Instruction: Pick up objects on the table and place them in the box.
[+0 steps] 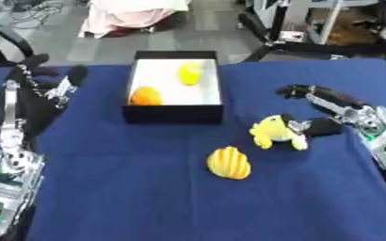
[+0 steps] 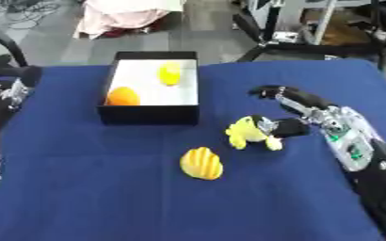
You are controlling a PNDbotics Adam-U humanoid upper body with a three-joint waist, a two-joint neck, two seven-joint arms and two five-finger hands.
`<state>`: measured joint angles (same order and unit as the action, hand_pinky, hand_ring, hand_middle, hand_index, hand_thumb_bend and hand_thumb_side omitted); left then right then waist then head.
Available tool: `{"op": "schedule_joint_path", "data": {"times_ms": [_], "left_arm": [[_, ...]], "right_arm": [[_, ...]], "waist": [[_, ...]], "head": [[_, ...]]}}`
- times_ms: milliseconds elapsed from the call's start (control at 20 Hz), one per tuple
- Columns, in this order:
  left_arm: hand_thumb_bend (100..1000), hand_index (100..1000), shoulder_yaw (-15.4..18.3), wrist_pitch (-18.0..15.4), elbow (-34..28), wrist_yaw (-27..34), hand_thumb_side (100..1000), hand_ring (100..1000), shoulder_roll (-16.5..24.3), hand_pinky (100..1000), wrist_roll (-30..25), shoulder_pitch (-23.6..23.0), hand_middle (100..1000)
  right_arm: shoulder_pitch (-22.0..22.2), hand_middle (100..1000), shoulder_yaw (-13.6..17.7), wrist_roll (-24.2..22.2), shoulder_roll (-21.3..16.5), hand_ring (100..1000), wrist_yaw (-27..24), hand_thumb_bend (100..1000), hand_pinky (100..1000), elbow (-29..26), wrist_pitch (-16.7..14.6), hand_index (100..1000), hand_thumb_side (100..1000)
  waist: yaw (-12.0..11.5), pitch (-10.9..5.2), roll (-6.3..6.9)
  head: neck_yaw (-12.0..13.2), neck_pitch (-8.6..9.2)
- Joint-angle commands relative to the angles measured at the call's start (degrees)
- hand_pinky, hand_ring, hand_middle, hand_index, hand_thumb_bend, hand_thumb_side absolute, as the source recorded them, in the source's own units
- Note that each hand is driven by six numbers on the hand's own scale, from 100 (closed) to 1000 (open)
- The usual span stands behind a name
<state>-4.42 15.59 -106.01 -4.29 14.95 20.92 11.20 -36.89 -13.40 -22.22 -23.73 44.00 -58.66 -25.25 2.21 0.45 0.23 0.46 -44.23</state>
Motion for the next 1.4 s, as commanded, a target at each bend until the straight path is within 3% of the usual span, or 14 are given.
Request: {"op": "schedule_joint_path", "data": {"times_ms": [50, 300, 400, 500, 550, 600, 650, 700, 750, 800, 1100, 1400], "left_arm": [[924, 796, 0.9, -0.5, -0.3, -0.7, 572, 538, -0.1, 557, 0.0, 0.3, 574], [925, 796, 1.0, -0.6, -0.1, -1.1, 575, 537, -0.6, 557, 0.1, 0.0, 573], [924, 796, 1.0, -0.6, 0.0, -1.2, 577, 537, -0.8, 557, 0.2, -0.2, 572], [923, 795, 1.2, -0.7, 0.0, -1.2, 578, 537, -0.9, 557, 0.3, -0.3, 572], [921, 795, 1.2, -0.7, 0.0, -1.2, 577, 536, -1.0, 556, 0.4, -0.4, 571], [921, 795, 1.2, -0.7, 0.0, -1.1, 578, 536, -1.0, 556, 0.4, -0.4, 571], [921, 795, 1.2, -0.7, 0.0, -1.1, 578, 535, -1.1, 556, 0.5, -0.5, 569], [920, 795, 1.2, -0.7, 0.1, -1.0, 576, 534, -1.1, 556, 0.5, -0.5, 569], [920, 795, 1.2, -0.7, 0.1, -1.0, 576, 534, -1.2, 556, 0.5, -0.5, 568], [920, 795, 1.2, -0.7, 0.1, -1.0, 576, 534, -1.2, 556, 0.5, -0.6, 568], [916, 794, 0.7, -0.9, 0.1, -0.9, 577, 532, -2.1, 556, 0.3, -0.4, 566], [914, 794, -0.5, -1.2, -0.2, -0.8, 577, 531, -3.4, 557, -1.0, 0.9, 564]], "right_arm": [[-2.3, 945, 0.9, 0.5, 0.3, 922, 8.4, 100, 935, 3.2, -1.4, 976, 567], [-3.2, 921, 1.6, -0.2, 1.1, 918, 18.5, 100, 943, 6.8, -2.8, 971, 498], [-3.2, 804, 2.0, -0.5, 1.1, 872, 20.8, 100, 934, 7.7, -3.2, 906, 385], [-3.2, 692, 2.5, 0.0, 1.0, 839, 22.0, 100, 924, 7.8, -3.5, 821, 370], [-3.3, 500, 2.8, 1.2, 0.9, 773, 22.1, 100, 900, 7.4, -3.4, 648, 351], [-3.3, 485, 3.0, 2.8, 0.7, 767, 22.0, 100, 898, 6.9, -3.2, 629, 348], [-3.4, 363, 3.0, 4.1, 0.6, 708, 21.9, 100, 873, 6.5, -3.1, 496, 393], [-3.7, 324, 3.2, 5.8, 0.3, 687, 21.3, 100, 864, 5.7, -3.1, 460, 314], [-4.1, 296, 3.2, 7.2, -0.1, 667, 20.4, 100, 857, 4.7, -3.1, 431, 367], [-4.4, 291, 3.2, 8.2, -0.4, 665, 19.6, 100, 856, 3.9, -3.1, 428, 300], [-9.6, 241, 3.6, 9.9, -1.7, 617, 14.1, 100, 835, 0.7, -2.6, 384, 242], [-15.6, 226, 4.1, 14.9, 1.4, 592, 10.4, 100, 810, 2.3, -1.7, 373, 157]], "waist": [[-0.2, -0.73, -0.53], [-0.4, -0.76, -0.58], [-0.5, -0.76, -0.60], [-0.5, -0.78, -0.63], [-0.5, -0.79, -0.64], [-0.5, -0.79, -0.65], [-0.5, -0.80, -0.66], [-0.5, -0.80, -0.67], [-0.6, -0.80, -0.68], [-0.6, -0.80, -0.69], [-1.6, -0.69, -0.38], [-4.2, -0.13, 0.46]], "head": [[-0.3, 0.11], [-0.5, 0.11], [-0.5, 0.11], [-0.5, 0.11], [-0.5, 0.11], [-0.5, 0.11], [-0.5, 0.11], [-0.5, 0.11], [-0.5, 0.11], [-0.5, 0.11], [-1.4, 0.11], [-3.6, 0.11]]}}
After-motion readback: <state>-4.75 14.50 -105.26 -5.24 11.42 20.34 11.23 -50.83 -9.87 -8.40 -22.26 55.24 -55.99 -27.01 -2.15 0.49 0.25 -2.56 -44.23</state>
